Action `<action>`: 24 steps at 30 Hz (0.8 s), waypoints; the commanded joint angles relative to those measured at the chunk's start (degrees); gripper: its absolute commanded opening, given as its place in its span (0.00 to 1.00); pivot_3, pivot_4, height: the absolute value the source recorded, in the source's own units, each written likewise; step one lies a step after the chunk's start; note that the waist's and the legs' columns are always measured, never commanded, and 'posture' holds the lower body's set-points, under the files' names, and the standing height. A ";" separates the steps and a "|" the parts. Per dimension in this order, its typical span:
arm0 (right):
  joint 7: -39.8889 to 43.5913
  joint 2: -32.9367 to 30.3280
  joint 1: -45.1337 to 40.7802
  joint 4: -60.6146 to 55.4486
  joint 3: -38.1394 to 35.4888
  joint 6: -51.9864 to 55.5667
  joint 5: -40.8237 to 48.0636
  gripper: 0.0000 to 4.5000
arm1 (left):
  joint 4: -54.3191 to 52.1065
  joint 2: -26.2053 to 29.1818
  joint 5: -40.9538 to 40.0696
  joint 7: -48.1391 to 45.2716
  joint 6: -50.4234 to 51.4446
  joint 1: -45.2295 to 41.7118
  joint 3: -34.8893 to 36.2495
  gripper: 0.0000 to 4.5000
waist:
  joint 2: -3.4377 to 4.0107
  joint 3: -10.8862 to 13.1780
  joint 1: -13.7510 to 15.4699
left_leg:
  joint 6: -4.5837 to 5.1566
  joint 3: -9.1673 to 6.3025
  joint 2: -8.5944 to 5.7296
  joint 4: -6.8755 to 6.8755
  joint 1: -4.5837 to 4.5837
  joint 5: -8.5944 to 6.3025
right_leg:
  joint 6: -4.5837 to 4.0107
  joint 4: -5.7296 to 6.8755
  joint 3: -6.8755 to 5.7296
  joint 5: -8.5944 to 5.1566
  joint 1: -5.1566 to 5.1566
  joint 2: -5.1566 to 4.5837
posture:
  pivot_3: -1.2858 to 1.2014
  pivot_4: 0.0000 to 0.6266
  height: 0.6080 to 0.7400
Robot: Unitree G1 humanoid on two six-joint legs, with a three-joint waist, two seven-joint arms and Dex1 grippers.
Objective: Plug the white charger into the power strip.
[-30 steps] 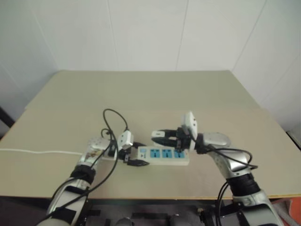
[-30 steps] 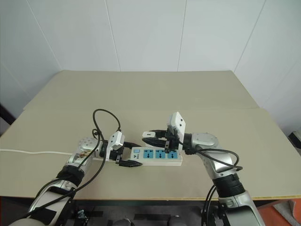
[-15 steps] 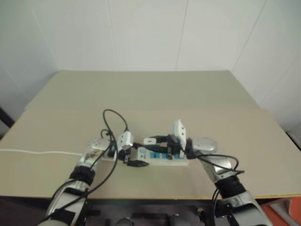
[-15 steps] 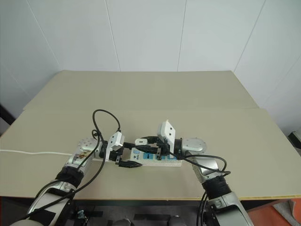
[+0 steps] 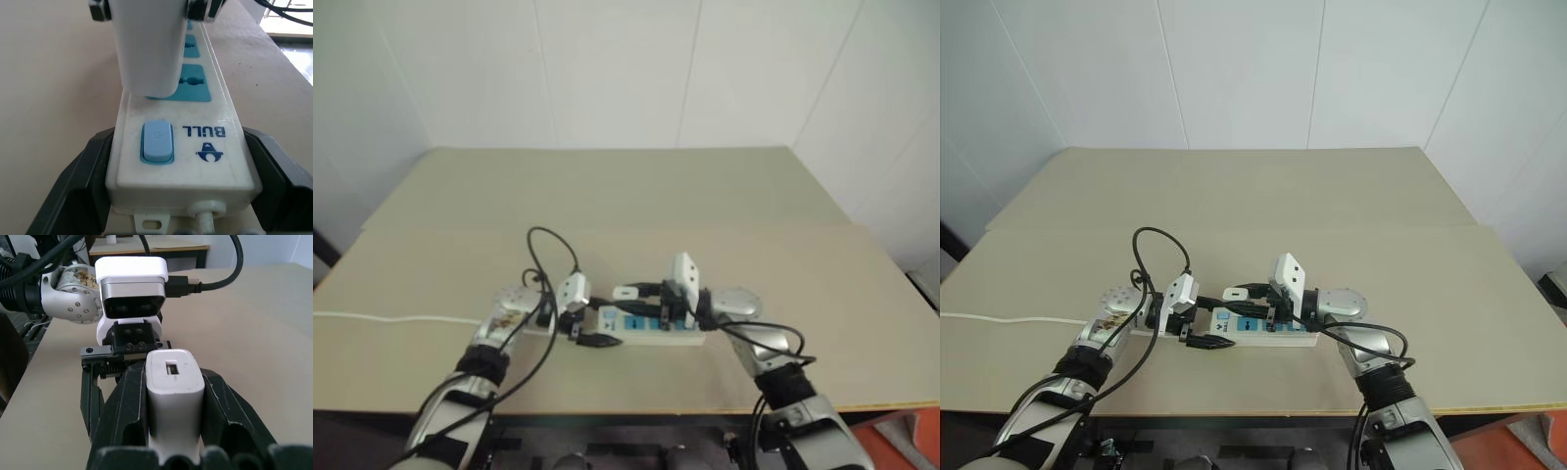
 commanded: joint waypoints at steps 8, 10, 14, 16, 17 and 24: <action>1.21 -2.91 1.77 0.18 -0.50 -1.61 -1.48 0.26 | 0.31 0.92 2.80 -1.19 -0.20 1.35 -3.08 0.74 | 0.00 0.00 0.03 | 0.00 -0.01 0.00 0.00 0.00 0.00 | 0.00 -0.03 -0.01 0.00 0.03 -0.01 | 0.52 0.24 1.00; 0.99 -2.82 1.75 0.27 -0.52 -1.64 -1.49 0.26 | 0.49 0.87 2.83 -1.20 -0.31 1.25 -3.14 0.74 | 0.00 0.00 0.04 | 0.00 -0.01 0.00 0.00 0.01 0.00 | 0.00 -0.03 -0.01 0.00 0.04 -0.01 | 0.52 0.24 1.00; -0.26 -2.06 1.41 1.67 -0.49 -2.52 -2.11 0.26 | 0.55 0.76 2.84 -1.24 -0.33 1.11 -3.22 0.74 | -0.01 0.00 0.04 | 0.00 -0.01 0.00 0.00 0.01 0.00 | 0.00 -0.03 -0.01 0.00 0.04 -0.01 | 0.52 0.24 1.00; -1.20 -1.21 1.04 2.83 -0.14 -3.47 -2.72 0.26 | 0.51 0.83 2.85 -1.36 -0.34 1.13 -3.28 0.74 | -0.01 0.00 0.01 | 0.00 -0.01 0.00 0.00 0.02 0.00 | 0.00 -0.03 -0.01 0.00 0.04 -0.01 | 0.52 0.24 1.00; -1.50 -0.84 0.90 3.30 0.04 -3.90 -2.97 0.26 | 0.51 0.85 2.87 -1.36 -0.34 1.13 -3.29 0.74 | -0.01 -0.01 -0.04 | 0.00 -0.01 0.00 0.00 0.04 0.00 | 0.00 -0.02 0.00 0.00 0.05 -0.01 | 0.52 0.24 1.00; -0.74 -0.36 1.53 3.50 0.59 -5.63 -2.98 0.26 | -0.35 1.50 2.70 -1.60 -0.09 1.74 -3.37 0.74 | -0.01 -0.01 -0.68 | 0.00 -0.02 0.01 -0.11 0.56 -0.01 | -0.04 -0.08 -0.01 -0.04 0.55 0.01 | 0.52 0.24 1.00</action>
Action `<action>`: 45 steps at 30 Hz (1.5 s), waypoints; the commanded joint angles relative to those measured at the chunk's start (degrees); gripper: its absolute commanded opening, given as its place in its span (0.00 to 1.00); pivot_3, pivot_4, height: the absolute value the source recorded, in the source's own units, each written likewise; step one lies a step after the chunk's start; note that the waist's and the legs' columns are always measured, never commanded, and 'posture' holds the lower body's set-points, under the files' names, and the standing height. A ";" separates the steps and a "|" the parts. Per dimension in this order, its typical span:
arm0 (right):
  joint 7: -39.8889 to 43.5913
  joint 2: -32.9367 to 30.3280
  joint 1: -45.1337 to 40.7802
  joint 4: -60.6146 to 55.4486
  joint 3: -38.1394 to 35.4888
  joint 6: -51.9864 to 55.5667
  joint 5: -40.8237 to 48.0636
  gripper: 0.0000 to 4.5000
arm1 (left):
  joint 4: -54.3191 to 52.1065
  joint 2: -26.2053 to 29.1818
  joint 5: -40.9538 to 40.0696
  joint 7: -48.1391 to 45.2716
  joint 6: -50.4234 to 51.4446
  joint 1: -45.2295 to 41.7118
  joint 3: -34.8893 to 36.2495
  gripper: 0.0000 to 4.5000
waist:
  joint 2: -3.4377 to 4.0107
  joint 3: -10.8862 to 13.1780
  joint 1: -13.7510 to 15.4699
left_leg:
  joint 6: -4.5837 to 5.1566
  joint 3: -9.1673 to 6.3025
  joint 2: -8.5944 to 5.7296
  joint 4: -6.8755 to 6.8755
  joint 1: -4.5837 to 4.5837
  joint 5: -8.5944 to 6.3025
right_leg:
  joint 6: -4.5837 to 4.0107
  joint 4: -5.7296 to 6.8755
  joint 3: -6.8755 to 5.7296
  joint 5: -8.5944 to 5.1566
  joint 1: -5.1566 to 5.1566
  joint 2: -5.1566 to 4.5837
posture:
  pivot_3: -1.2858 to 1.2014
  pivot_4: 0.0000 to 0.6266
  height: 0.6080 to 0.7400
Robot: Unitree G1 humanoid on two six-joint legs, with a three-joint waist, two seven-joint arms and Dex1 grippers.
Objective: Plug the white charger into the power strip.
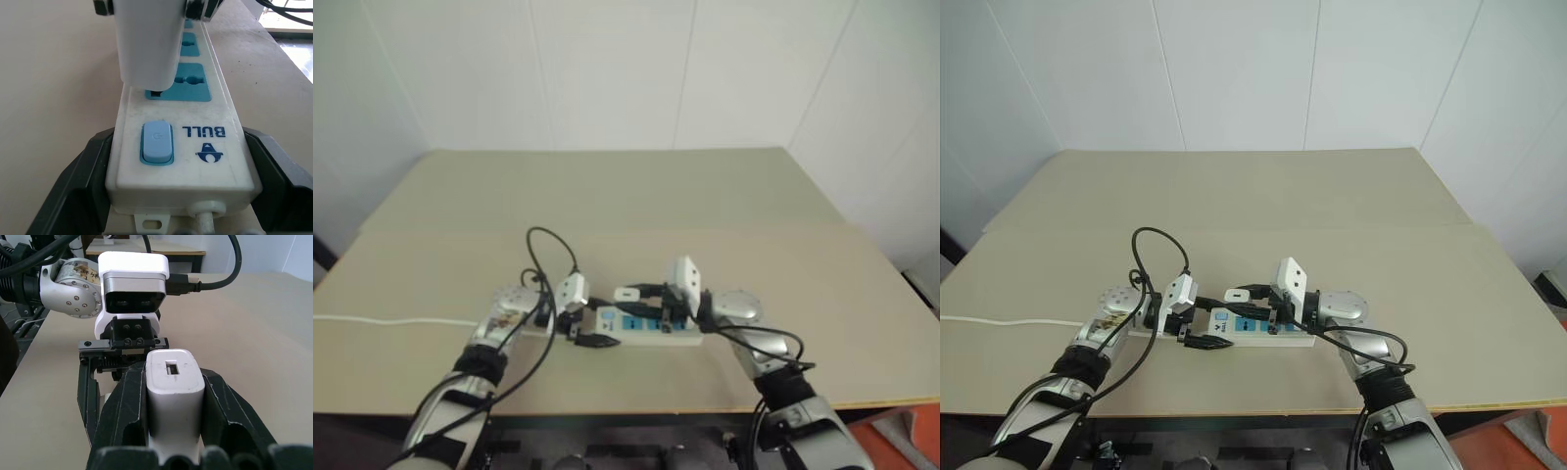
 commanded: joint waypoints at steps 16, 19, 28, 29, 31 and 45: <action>-0.41 -0.09 0.20 -0.86 -1.28 2.54 0.85 0.26 | 0.01 0.76 2.99 -1.76 -0.39 1.38 -3.28 0.74 | 0.00 0.00 -0.03 | 0.01 -0.03 0.00 -0.05 0.18 -0.01 | -0.01 -0.03 -0.02 -0.08 0.19 0.00 | 0.52 0.24 1.00; -0.33 -0.13 0.39 -1.43 -1.24 3.23 1.20 0.26 | -0.09 0.83 3.03 -1.77 -0.38 1.54 -3.33 0.74 | 0.00 0.00 -0.03 | 0.01 -0.03 0.01 -0.05 0.18 -0.01 | -0.02 -0.03 -0.02 -0.08 0.19 0.00 | 0.52 0.24 1.00; -0.53 0.97 -0.04 -1.62 -1.75 3.43 1.85 0.26 | -0.57 1.08 3.01 -1.81 -0.10 1.83 -3.40 0.74 | 0.00 0.00 -0.10 | 0.01 -0.03 0.01 -0.05 0.19 -0.01 | -0.01 -0.02 -0.02 -0.08 0.19 0.00 | 0.52 0.24 1.00; -0.30 0.98 0.08 -1.80 -1.78 3.43 2.00 0.26 | -0.61 1.08 2.99 -1.79 -0.09 1.84 -3.39 0.74 | 0.00 0.00 -0.11 | 0.01 -0.03 0.01 -0.05 0.19 -0.01 | -0.01 -0.02 -0.02 -0.08 0.19 0.00 | 0.52 0.24 1.00; 0.27 0.98 0.37 -2.18 -1.94 3.43 2.53 0.26 | -0.68 1.09 2.96 -1.78 -0.06 1.86 -3.39 0.74 | 0.00 0.00 -0.12 | 0.01 -0.03 0.01 -0.05 0.19 -0.01 | -0.01 -0.03 -0.02 -0.08 0.19 0.00 | 0.52 0.24 1.00; -0.70 2.08 -0.12 -3.88 -3.89 5.05 4.92 0.26 | -0.47 1.35 2.80 -2.35 0.11 1.65 -3.17 0.74 | 0.00 0.01 -0.12 | 0.01 -0.03 0.01 -0.09 0.18 -0.01 | -0.02 -0.06 -0.02 -0.09 0.18 0.00 | 0.52 0.24 1.00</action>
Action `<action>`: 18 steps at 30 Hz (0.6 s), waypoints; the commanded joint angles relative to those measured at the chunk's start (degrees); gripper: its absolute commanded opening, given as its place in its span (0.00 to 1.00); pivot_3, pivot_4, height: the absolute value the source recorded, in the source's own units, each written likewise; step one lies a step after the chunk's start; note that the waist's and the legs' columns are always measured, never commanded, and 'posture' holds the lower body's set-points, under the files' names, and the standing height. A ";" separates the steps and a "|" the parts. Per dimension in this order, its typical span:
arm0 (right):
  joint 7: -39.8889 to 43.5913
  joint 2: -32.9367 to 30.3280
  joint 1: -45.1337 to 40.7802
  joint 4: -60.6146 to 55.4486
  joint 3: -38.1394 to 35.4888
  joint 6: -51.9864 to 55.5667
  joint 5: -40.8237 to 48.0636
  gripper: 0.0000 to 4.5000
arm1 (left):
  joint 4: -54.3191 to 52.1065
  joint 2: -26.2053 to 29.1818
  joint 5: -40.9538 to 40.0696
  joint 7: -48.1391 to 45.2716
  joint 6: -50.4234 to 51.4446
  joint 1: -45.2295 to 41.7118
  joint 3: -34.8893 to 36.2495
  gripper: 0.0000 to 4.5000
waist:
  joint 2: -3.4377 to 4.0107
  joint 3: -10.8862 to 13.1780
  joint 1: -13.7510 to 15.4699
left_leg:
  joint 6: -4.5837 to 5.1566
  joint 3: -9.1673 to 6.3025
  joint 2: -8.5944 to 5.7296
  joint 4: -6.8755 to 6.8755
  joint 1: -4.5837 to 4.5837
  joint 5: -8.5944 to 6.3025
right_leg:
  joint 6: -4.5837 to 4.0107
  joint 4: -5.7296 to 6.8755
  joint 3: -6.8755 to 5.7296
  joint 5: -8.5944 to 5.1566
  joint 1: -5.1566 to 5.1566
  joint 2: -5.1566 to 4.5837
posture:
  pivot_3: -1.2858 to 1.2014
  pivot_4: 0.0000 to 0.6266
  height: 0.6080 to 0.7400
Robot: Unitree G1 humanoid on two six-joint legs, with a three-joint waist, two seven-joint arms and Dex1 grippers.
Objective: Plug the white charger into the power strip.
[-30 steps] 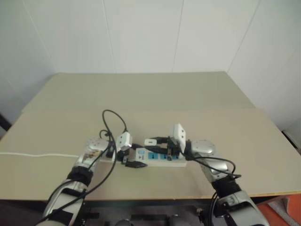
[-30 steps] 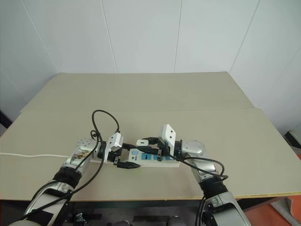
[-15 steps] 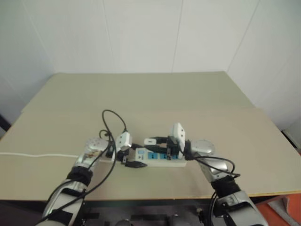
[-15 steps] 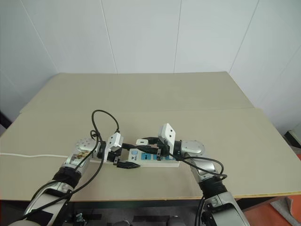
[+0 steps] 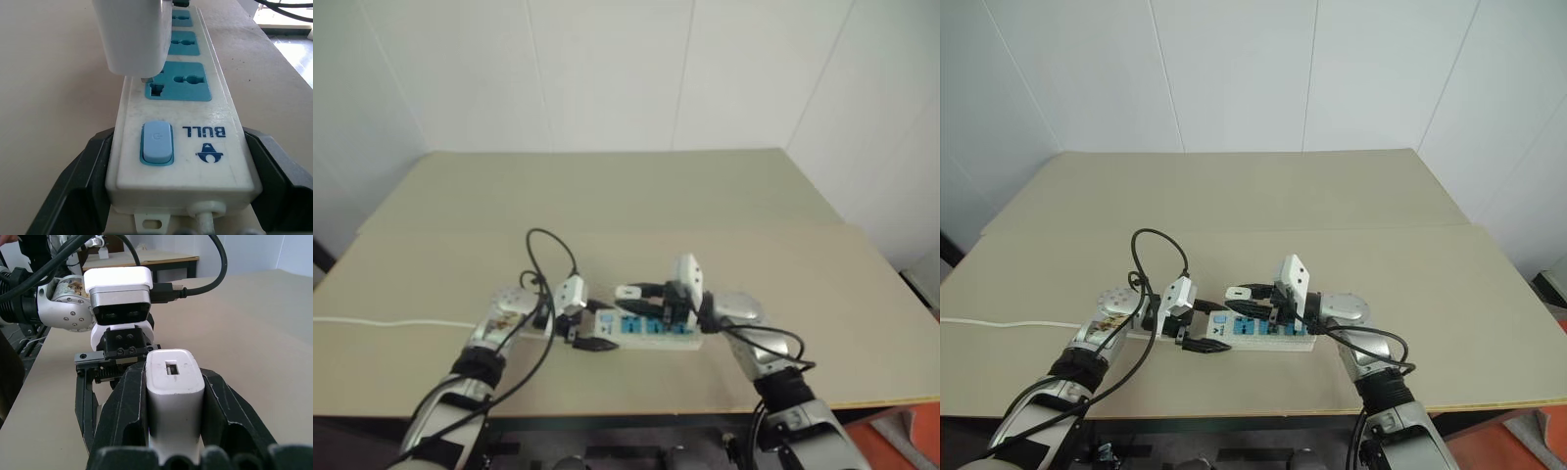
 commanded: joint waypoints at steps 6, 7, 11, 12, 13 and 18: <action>0.27 0.50 -0.73 -2.67 -1.45 0.60 1.29 0.26 | 1.02 0.89 2.87 -1.44 -0.10 0.67 -2.87 0.74 | 0.00 0.00 0.01 | 0.00 0.00 0.00 0.00 0.00 0.00 | 0.00 0.00 0.00 0.00 0.00 0.00 | 0.52 0.24 1.00; 0.43 0.46 -0.59 -2.71 -1.37 0.56 1.23 0.26 | 1.10 0.91 2.88 -1.42 -0.12 0.63 -2.86 0.74 | 0.00 0.00 0.01 | 0.00 0.00 0.00 0.00 0.00 0.00 | 0.00 0.00 0.00 0.00 0.00 0.00 | 0.52 0.24 1.00; 1.23 0.18 0.08 -2.63 -0.74 -0.22 0.50 0.26 | 1.21 1.04 2.99 -1.29 -0.13 0.64 -2.85 0.74 | 0.00 0.00 0.01 | 0.00 0.00 0.00 0.00 0.00 0.00 | 0.00 0.00 0.00 0.00 0.00 0.00 | 0.52 0.24 1.00; 1.37 0.15 0.21 -2.59 -0.68 -0.36 0.38 0.26 | 1.20 1.08 3.02 -1.25 -0.12 0.68 -2.86 0.74 | 0.00 0.00 0.01 | 0.00 0.00 0.00 0.00 0.00 0.00 | 0.00 0.00 0.00 0.00 0.00 0.00 | 0.52 0.24 1.00; 1.43 0.16 0.26 -2.53 -0.63 -0.41 0.31 0.26 | 1.24 1.13 3.06 -1.22 -0.13 0.70 -2.85 0.74 | 0.00 0.00 0.00 | 0.00 0.00 0.00 0.00 0.00 0.00 | 0.00 0.00 0.00 0.00 0.00 0.00 | 0.52 0.24 1.00; 1.92 -0.12 0.89 -1.58 0.25 -2.50 -1.46 0.26 | 0.88 1.35 3.07 -1.17 0.06 0.90 -2.89 0.74 | 0.00 0.00 -0.01 | 0.00 0.00 0.00 0.00 0.00 0.00 | 0.00 0.00 0.00 -0.01 0.00 0.00 | 0.52 0.24 1.00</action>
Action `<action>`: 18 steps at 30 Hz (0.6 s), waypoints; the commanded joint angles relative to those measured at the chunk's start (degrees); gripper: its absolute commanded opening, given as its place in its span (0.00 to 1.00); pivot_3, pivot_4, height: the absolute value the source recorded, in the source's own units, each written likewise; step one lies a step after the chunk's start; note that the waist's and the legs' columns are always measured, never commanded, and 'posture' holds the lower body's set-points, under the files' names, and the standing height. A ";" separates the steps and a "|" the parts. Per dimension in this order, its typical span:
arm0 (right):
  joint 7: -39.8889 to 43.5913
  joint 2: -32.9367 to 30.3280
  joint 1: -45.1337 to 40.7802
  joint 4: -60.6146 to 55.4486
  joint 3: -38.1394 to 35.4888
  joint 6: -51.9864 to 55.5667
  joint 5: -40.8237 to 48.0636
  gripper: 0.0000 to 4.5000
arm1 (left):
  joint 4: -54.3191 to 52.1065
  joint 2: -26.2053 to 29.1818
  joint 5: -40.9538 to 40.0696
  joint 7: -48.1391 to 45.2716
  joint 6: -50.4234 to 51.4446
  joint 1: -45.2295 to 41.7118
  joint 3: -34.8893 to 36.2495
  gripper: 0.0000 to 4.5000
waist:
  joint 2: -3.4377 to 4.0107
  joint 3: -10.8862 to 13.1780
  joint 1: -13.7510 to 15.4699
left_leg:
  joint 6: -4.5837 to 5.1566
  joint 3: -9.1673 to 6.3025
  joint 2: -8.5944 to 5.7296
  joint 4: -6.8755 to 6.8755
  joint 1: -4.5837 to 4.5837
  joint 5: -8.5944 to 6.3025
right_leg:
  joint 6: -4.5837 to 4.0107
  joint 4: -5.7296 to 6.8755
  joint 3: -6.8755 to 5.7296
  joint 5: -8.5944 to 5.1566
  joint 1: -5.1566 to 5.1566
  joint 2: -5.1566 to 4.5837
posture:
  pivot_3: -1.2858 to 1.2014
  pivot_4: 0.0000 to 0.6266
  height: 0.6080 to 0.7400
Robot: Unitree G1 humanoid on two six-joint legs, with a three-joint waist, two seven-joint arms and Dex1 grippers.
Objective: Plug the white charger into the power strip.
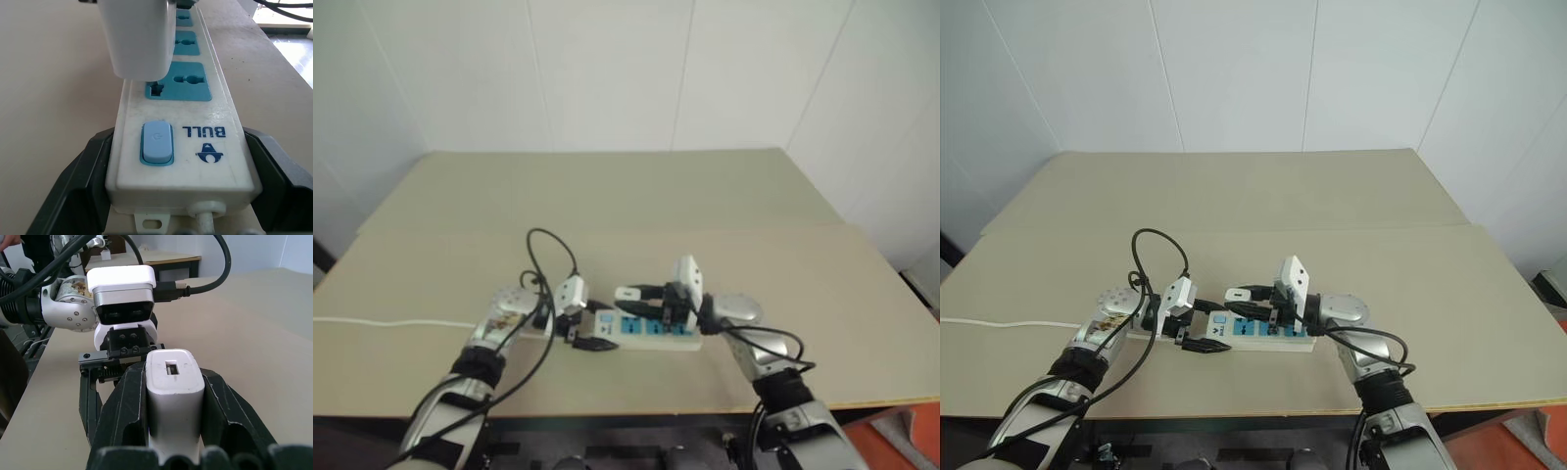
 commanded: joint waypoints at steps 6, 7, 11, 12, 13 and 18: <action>0.46 0.00 0.18 0.76 0.26 -4.80 -2.40 0.26 | 0.71 1.46 2.97 -1.00 0.11 1.04 -2.58 0.74 | 0.00 0.00 -0.01 | 0.00 0.00 0.00 0.00 0.01 0.00 | 0.00 0.00 0.00 0.00 0.00 0.00 | 0.52 0.24 1.00; 0.63 -0.13 0.14 1.20 0.25 -5.23 -2.60 0.26 | 0.66 1.53 2.95 -0.98 0.13 1.10 -2.55 0.74 | 0.00 0.00 -0.01 | 0.00 0.00 0.00 0.00 0.01 0.00 | 0.00 0.00 0.00 0.00 0.00 0.00 | 0.52 0.24 1.00; 1.69 -1.14 0.31 3.26 0.45 -7.88 -3.80 0.26 | 0.26 1.74 2.85 -0.86 0.37 1.42 -2.47 0.74 | 0.00 0.00 -0.01 | 0.00 0.00 0.00 0.00 0.02 0.00 | 0.00 0.01 0.00 0.00 0.01 0.00 | 0.52 0.24 1.00; 1.95 -1.40 0.46 3.87 0.57 -8.68 -4.18 0.26 | 0.19 1.76 2.81 -0.82 0.44 1.47 -2.45 0.74 | 0.00 0.00 -0.02 | 0.00 0.00 0.00 0.00 0.02 0.00 | 0.00 0.00 0.00 0.00 0.02 0.00 | 0.52 0.24 1.00; 2.37 -1.80 0.74 4.46 0.84 -9.36 -4.62 0.26 | 0.10 1.84 2.83 -0.78 0.47 1.55 -2.47 0.74 | 0.00 0.00 -0.02 | 0.00 0.00 0.00 0.00 0.02 0.00 | 0.00 -0.01 0.00 0.00 0.02 0.00 | 0.52 0.24 1.00; 3.26 -2.55 1.34 6.39 1.51 -12.03 -5.78 0.26 | 0.15 2.17 2.92 -0.27 0.27 1.76 -2.46 0.74 | 0.00 0.00 0.00 | 0.00 0.00 0.00 -0.02 0.02 0.00 | 0.01 -0.06 0.00 -0.01 0.04 0.00 | 0.52 0.24 1.00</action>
